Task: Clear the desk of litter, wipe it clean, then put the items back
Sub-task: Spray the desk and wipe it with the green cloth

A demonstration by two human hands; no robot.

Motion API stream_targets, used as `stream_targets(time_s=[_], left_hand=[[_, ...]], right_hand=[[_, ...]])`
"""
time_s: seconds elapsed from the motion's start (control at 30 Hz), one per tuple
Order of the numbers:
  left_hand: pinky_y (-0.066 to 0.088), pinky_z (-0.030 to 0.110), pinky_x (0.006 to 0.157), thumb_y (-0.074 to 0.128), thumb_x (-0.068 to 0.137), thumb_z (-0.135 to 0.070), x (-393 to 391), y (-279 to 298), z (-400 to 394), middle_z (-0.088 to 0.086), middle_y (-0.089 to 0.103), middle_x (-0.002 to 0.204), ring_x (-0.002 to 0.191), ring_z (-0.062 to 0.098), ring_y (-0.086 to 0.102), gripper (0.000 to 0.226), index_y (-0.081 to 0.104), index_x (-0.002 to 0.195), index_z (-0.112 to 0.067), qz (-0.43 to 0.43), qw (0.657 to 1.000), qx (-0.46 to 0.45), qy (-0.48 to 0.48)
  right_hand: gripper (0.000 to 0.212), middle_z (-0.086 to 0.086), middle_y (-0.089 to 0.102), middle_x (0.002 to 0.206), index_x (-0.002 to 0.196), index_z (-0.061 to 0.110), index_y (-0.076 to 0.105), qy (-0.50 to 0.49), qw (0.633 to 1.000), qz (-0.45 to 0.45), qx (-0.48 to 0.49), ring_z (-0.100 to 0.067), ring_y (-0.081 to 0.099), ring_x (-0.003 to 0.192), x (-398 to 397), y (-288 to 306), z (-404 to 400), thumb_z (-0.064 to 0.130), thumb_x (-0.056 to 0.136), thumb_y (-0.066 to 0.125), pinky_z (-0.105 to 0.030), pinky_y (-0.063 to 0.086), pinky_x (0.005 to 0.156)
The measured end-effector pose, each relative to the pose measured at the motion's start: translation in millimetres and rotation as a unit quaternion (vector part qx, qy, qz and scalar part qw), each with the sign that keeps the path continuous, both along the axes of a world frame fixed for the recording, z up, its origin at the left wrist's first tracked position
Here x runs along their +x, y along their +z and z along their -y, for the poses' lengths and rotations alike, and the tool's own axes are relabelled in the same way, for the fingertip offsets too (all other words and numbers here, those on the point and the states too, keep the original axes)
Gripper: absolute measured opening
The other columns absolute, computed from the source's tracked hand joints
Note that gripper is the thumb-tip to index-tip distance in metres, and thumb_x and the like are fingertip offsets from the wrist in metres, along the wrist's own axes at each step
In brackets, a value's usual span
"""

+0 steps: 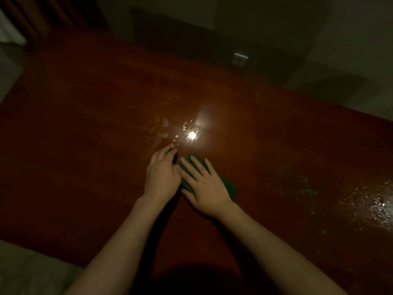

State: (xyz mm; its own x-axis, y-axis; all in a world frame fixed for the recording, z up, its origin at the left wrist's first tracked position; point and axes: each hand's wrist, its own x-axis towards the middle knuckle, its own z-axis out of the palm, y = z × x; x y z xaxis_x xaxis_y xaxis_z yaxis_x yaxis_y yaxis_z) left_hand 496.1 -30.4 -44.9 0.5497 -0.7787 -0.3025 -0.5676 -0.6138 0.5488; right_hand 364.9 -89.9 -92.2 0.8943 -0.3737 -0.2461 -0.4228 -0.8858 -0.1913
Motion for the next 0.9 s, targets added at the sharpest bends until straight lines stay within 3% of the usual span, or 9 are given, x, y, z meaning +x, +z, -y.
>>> stream_targets(time_s=[0.1, 0.2, 0.3, 0.37, 0.53, 0.63, 0.7, 0.77, 0.9], left_hand=[[0.018, 0.031, 0.114, 0.040, 0.093, -0.001, -2.2, 1.6, 21.4, 0.003, 0.032, 0.152, 0.140, 0.018, 0.022, 0.051, 0.039, 0.143, -0.011, -0.009, 1.000, -0.005, -0.013], [0.017, 0.031, 0.115, 0.039, 0.093, 0.000, -4.3, 1.1, 36.4, 0.003, 0.032, 0.152, 0.141, 0.017, 0.020, 0.052, 0.038, 0.144, -0.012, -0.018, 1.000, -0.005, -0.014], [0.016, 0.032, 0.117, 0.039, 0.094, -0.001, -5.4, -2.0, 48.0, 0.002, 0.030, 0.153, 0.143, 0.017, 0.018, 0.052, 0.036, 0.145, -0.012, -0.022, 1.000, 0.002, -0.015], [0.014, 0.032, 0.118, 0.038, 0.094, -0.003, -7.2, -4.6, 53.9, 0.002, 0.027, 0.154, 0.144, 0.018, 0.016, 0.053, 0.034, 0.146, -0.013, -0.021, 0.999, 0.015, -0.023], [0.003, 0.032, 0.119, 0.037, 0.095, -0.007, -10.5, -9.7, 72.5, -0.002, 0.015, 0.158, 0.146, 0.014, 0.007, 0.057, 0.023, 0.150, -0.017, 0.013, 0.998, 0.039, -0.044], [0.001, 0.032, 0.118, 0.036, 0.097, -0.009, -11.4, -9.4, 80.2, -0.003, 0.009, 0.159, 0.146, 0.012, 0.003, 0.058, 0.017, 0.151, -0.018, 0.027, 0.997, 0.049, -0.053], [0.001, 0.033, 0.118, 0.035, 0.098, -0.010, -9.8, -10.0, 84.4, -0.002, 0.008, 0.159, 0.146, 0.013, 0.002, 0.056, 0.017, 0.151, -0.016, 0.038, 0.996, 0.056, -0.055], [-0.001, 0.035, 0.118, 0.035, 0.098, -0.012, -7.1, -12.4, 90.4, -0.002, 0.006, 0.160, 0.147, 0.013, 0.000, 0.056, 0.016, 0.151, -0.015, 0.049, 0.995, 0.060, -0.059], [-0.005, 0.036, 0.117, 0.038, 0.097, -0.012, -2.9, -17.9, 100.4, -0.004, 0.000, 0.160, 0.146, 0.012, -0.005, 0.061, 0.012, 0.152, -0.016, 0.058, 0.994, 0.060, -0.068]], right_hand=[[0.062, 0.000, 0.029, 0.154, 0.149, 0.025, 0.025, 0.032, 0.999, -0.039, 0.016, -0.021, 0.024, 0.142, -60.1, -0.3, 7.8, 0.054, 0.094, 0.031, -0.050, 0.022, 0.116], [0.062, -0.001, 0.022, 0.155, 0.150, 0.026, 0.017, -0.098, 0.994, -0.056, -0.002, -0.023, 0.022, 0.143, -91.9, 0.9, 60.7, 0.055, 0.095, 0.024, -0.055, 0.029, 0.111], [0.060, -0.001, 0.007, 0.159, 0.152, 0.025, 0.007, -0.274, 0.960, -0.048, -0.009, -0.022, 0.006, 0.147, -78.2, 4.2, 123.1, 0.051, 0.099, 0.020, -0.047, 0.005, 0.118], [0.061, -0.002, 0.003, 0.160, 0.153, 0.022, 0.006, -0.337, 0.940, -0.041, -0.025, -0.021, 0.000, 0.148, -45.6, 5.5, 158.6, 0.049, 0.101, 0.021, -0.045, 0.000, 0.118], [0.061, -0.001, 0.000, 0.161, 0.153, 0.023, 0.004, -0.213, 0.976, -0.023, -0.021, -0.022, 0.000, 0.148, 38.3, 5.6, 182.1, 0.050, 0.100, 0.021, -0.043, -0.003, 0.117], [0.061, -0.002, 0.010, 0.160, 0.152, 0.023, 0.012, -0.089, 0.996, 0.000, -0.012, -0.024, 0.008, 0.147, 32.1, 2.9, 152.5, 0.051, 0.099, 0.023, -0.042, -0.005, 0.114], [0.061, -0.003, 0.023, 0.157, 0.150, 0.022, 0.021, -0.040, 0.999, -0.004, -0.015, -0.024, 0.019, 0.145, 1.6, 0.9, 130.4, 0.052, 0.098, 0.024, -0.045, 0.006, 0.115], [0.061, -0.002, 0.022, 0.156, 0.150, 0.024, 0.020, -0.082, 0.996, -0.024, -0.004, -0.022, 0.019, 0.144, -37.0, -2.3, 127.2, 0.053, 0.096, 0.022, -0.048, 0.014, 0.115], [0.060, 0.002, -0.002, 0.158, 0.150, 0.028, -0.001, -0.305, 0.952, -0.035, -0.020, -0.020, 0.000, 0.147, -78.7, 0.2, 178.3, 0.053, 0.098, 0.016, -0.042, -0.001, 0.118]])
